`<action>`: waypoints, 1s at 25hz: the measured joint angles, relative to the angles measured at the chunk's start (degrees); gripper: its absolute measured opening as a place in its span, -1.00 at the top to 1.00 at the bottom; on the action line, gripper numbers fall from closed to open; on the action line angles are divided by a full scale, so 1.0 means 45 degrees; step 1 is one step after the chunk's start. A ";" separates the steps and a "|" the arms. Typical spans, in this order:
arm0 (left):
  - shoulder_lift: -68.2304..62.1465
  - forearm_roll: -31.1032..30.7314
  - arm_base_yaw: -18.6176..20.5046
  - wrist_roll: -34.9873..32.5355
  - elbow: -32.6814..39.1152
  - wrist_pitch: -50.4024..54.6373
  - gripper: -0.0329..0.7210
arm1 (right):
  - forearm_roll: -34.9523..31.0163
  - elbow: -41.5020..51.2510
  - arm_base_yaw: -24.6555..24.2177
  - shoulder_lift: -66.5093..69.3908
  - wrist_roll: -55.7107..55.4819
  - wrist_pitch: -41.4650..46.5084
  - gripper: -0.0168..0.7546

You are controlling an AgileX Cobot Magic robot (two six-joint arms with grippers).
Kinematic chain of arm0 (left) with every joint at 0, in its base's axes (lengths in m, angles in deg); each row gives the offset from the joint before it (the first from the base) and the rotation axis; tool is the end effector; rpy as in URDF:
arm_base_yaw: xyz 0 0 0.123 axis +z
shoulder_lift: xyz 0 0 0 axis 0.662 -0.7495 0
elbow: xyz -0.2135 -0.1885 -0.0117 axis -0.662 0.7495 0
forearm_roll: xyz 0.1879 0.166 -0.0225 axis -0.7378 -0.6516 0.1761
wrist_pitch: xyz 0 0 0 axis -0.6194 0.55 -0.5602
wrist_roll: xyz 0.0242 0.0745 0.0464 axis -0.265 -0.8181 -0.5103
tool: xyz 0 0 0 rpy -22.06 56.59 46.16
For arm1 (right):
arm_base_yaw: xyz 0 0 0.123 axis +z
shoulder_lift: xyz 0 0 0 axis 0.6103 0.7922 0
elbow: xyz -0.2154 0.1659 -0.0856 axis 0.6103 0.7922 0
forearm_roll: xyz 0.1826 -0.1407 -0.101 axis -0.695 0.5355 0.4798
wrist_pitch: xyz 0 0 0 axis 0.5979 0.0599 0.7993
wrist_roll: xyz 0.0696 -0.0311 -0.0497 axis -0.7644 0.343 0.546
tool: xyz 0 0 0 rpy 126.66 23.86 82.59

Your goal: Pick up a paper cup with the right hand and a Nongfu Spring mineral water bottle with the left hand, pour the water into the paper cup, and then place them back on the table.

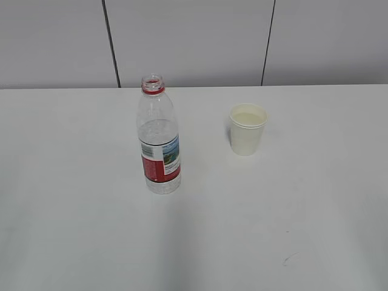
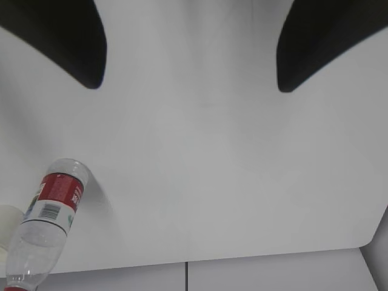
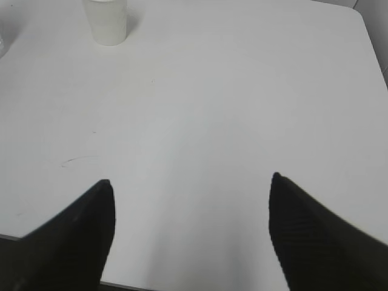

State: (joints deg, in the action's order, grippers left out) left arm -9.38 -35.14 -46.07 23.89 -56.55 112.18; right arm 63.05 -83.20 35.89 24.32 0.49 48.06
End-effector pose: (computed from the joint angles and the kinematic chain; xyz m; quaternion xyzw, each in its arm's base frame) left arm -0.0133 0.0018 0.2881 0.0546 0.8409 -0.0044 0.5384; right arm 0.0013 0.0035 0.2563 -0.0773 0.8632 -0.0368 0.4975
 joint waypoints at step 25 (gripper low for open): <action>0.0000 0.0000 0.0000 0.0000 0.0000 0.0000 -0.47 | 0.0000 0.0000 0.0000 0.0000 0.0000 0.0000 -0.55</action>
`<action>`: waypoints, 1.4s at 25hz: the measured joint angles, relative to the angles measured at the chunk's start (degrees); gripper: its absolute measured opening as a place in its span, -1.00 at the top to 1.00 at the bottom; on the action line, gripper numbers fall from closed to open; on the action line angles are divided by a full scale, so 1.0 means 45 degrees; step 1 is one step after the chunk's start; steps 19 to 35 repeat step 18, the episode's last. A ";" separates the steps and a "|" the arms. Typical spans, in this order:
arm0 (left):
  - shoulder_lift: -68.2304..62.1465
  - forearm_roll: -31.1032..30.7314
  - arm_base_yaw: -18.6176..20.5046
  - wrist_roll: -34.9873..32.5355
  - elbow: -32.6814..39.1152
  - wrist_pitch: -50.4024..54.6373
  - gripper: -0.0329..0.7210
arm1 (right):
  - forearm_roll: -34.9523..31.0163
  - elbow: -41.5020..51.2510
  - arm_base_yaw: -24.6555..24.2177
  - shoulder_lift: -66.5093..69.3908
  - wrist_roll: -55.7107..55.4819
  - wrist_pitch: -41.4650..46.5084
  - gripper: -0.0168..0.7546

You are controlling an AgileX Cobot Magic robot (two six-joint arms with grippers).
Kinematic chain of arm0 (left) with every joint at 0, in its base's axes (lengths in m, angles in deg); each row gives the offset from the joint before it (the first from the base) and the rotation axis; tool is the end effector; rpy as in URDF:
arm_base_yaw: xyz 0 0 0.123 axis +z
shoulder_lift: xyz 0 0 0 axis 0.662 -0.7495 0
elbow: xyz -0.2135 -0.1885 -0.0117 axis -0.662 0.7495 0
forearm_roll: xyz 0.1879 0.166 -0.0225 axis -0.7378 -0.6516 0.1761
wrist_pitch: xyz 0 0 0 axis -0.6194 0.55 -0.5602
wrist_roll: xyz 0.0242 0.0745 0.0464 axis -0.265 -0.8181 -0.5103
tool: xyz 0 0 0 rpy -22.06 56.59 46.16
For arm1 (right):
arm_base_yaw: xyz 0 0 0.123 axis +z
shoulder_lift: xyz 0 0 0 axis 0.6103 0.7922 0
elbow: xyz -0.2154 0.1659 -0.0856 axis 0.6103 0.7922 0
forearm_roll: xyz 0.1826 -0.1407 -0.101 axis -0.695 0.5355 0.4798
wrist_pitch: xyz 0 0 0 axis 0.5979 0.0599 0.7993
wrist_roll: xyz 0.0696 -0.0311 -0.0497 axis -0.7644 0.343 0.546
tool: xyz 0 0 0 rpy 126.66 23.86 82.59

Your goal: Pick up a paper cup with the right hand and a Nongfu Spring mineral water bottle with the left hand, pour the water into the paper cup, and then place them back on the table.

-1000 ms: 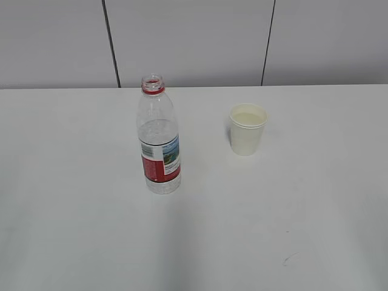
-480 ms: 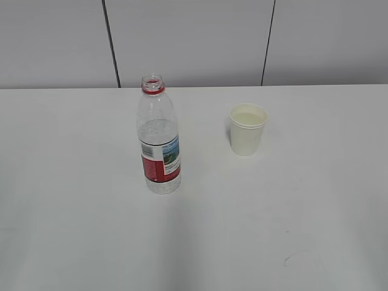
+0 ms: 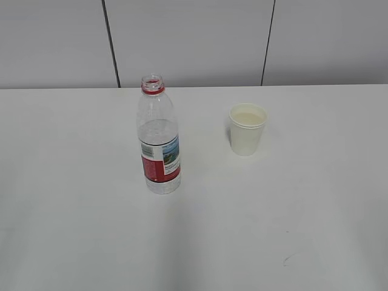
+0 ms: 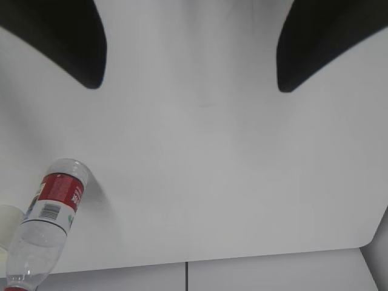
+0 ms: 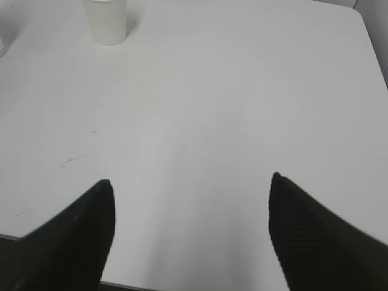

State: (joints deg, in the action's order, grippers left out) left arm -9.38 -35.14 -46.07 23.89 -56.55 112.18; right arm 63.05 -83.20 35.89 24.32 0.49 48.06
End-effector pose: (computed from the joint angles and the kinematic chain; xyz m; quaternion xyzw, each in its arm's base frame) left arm -0.0133 0.0018 0.2881 0.0546 0.8409 -0.0044 0.5384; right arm 0.0013 0.0035 0.2563 -0.0773 0.8632 -0.0368 0.4975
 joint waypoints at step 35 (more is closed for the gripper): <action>0.0000 0.0000 0.0000 0.0000 0.0000 0.0000 -0.47 | 0.0000 0.0000 0.0000 0.0000 0.0000 0.0000 -0.55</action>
